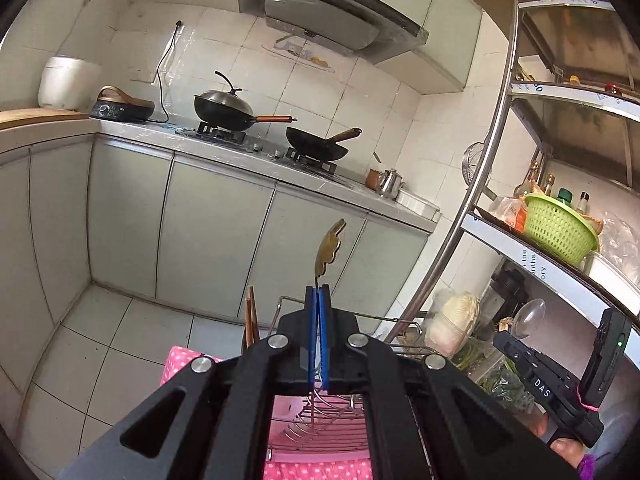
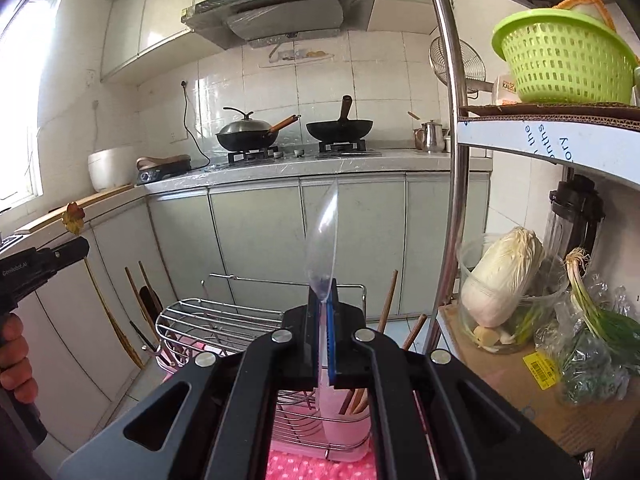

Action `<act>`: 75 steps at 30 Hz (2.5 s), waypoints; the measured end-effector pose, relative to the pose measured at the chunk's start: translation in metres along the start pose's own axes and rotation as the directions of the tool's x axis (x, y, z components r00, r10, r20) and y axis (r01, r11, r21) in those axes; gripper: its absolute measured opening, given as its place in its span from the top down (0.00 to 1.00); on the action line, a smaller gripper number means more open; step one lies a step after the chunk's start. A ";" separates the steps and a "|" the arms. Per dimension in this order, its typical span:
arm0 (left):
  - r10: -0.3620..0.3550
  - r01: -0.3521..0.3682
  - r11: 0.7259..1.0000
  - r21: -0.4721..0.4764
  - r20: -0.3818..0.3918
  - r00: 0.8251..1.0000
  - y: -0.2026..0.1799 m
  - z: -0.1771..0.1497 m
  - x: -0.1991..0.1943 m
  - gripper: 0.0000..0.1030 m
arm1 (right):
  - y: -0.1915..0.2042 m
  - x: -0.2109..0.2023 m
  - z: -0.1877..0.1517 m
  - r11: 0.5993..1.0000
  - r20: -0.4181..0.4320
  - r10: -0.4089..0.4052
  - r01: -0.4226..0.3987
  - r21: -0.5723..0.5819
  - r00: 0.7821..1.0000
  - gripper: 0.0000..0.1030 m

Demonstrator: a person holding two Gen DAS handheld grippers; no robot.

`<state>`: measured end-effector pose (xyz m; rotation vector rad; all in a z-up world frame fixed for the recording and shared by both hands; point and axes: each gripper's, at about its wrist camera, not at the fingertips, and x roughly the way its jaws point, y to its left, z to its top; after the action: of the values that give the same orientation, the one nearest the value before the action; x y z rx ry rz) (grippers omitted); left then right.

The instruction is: Organize utensils

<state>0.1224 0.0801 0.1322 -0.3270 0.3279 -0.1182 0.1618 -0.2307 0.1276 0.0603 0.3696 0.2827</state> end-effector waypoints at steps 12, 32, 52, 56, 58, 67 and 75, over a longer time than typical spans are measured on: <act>0.048 -0.048 0.999 0.010 -0.039 0.998 0.005 -0.005 0.038 0.99 | -0.002 0.037 -0.014 0.998 -0.087 -0.040 0.036 -0.049 0.995 0.97; 0.087 -0.088 0.993 0.081 0.016 0.996 -0.006 -0.004 0.055 0.99 | -0.001 0.050 -0.022 0.997 -0.138 -0.048 0.040 -0.061 0.989 0.97; 0.102 -0.082 0.991 0.102 -0.213 0.972 -0.006 -0.058 0.085 0.92 | 0.008 0.059 -0.048 0.997 -0.304 -0.017 -0.008 -0.081 0.952 0.94; 0.090 -0.077 0.994 0.074 -0.190 0.978 -0.003 -0.058 0.075 0.72 | 0.010 0.054 -0.047 0.996 -0.315 -0.013 -0.015 -0.085 0.949 0.86; 0.093 -0.079 0.993 0.083 -0.177 0.980 -0.005 -0.057 0.070 0.66 | 0.010 0.053 -0.046 0.996 -0.327 -0.008 -0.021 -0.083 0.945 0.83; 0.076 -0.067 0.996 0.066 -0.135 0.988 -0.006 -0.049 0.045 0.58 | 0.014 0.047 -0.044 0.992 -0.403 0.044 -0.088 -0.091 0.914 0.55; 0.050 -0.042 0.997 0.058 -0.127 0.991 -0.010 -0.056 0.029 0.58 | 0.019 0.027 -0.051 0.991 -0.401 0.039 -0.088 -0.105 0.915 0.55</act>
<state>0.1303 0.0495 0.0767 -0.2576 0.4586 -0.1030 0.1626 -0.2049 0.0728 -0.1072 0.7570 0.3828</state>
